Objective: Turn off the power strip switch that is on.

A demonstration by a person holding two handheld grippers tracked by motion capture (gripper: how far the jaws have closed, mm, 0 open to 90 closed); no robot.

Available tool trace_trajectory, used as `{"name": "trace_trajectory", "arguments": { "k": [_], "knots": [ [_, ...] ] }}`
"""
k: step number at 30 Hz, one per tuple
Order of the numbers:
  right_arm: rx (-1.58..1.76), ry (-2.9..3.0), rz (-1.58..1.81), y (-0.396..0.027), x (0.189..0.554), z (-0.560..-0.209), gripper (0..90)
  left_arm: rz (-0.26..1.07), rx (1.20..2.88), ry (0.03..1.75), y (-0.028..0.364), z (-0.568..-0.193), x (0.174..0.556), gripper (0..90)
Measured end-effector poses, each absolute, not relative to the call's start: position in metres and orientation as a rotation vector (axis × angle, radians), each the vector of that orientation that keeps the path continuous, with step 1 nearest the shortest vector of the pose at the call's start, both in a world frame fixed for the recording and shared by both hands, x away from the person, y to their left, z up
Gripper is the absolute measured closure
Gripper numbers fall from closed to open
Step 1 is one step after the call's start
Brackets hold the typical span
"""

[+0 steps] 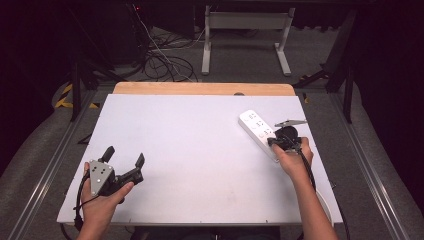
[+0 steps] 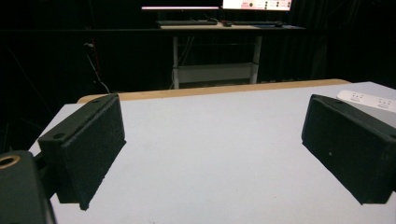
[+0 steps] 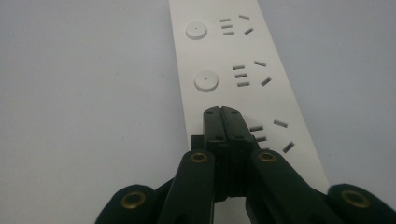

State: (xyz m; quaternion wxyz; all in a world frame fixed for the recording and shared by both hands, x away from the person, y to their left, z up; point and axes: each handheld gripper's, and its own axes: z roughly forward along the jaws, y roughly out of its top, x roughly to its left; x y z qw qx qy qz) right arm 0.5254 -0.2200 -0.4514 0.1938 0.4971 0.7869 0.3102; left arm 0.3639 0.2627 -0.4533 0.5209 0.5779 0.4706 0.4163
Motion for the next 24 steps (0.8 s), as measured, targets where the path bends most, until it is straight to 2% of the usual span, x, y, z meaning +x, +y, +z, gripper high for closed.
{"name": "trace_trajectory", "arguments": {
  "k": [24],
  "knots": [
    [1.399,2.198,0.865,-0.2189,0.5248,-0.4518,90.0,0.995,1.379,1.138,0.2637,-0.4536,0.3633,6.9]
  ]
}}
